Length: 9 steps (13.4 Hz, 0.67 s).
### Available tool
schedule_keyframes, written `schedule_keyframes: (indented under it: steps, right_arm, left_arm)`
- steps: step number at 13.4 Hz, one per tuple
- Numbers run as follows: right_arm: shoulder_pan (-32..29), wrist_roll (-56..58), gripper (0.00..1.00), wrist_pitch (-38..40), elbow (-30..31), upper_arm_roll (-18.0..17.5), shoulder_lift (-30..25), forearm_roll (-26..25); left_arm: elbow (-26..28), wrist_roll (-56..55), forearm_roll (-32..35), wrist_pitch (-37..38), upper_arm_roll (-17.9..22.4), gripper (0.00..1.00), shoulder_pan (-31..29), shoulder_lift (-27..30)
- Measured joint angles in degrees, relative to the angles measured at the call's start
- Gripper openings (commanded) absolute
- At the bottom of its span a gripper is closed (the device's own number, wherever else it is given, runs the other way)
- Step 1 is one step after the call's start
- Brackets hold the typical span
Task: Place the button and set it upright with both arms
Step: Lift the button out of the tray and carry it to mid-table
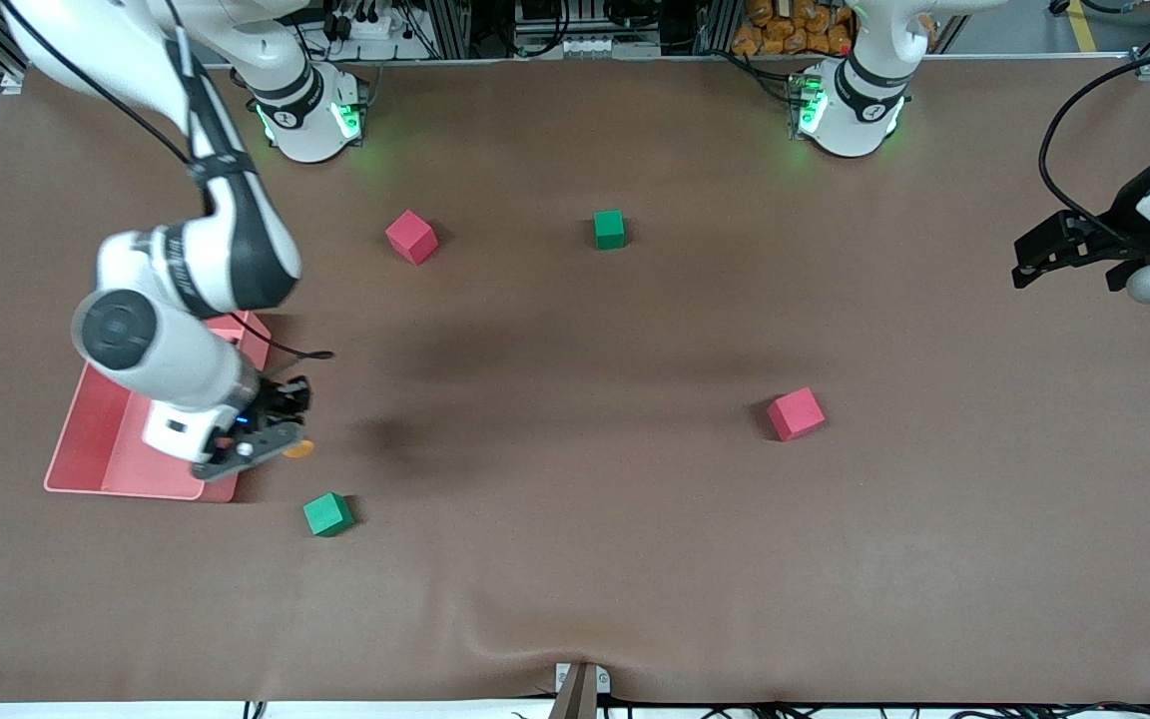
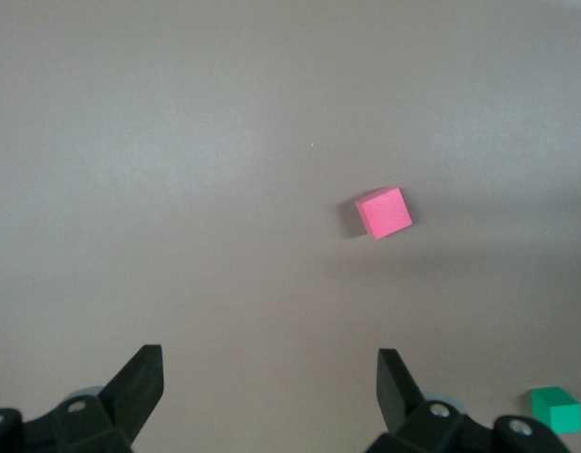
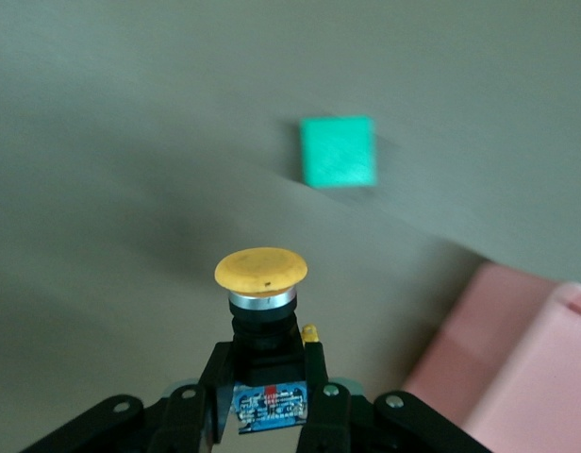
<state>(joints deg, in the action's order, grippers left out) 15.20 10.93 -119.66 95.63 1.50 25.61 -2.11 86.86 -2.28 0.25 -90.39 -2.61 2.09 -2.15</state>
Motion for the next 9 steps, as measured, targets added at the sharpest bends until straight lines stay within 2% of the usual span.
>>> schedule_keyframes:
  steps: [9]
  right_arm:
    - [19.60, -24.95, 0.06, -0.77, -14.60, -0.13, 14.96, 0.08]
  left_arm:
    - [0.00, 0.14, 0.00, 0.00, -0.08, 1.00, -0.02, -0.03]
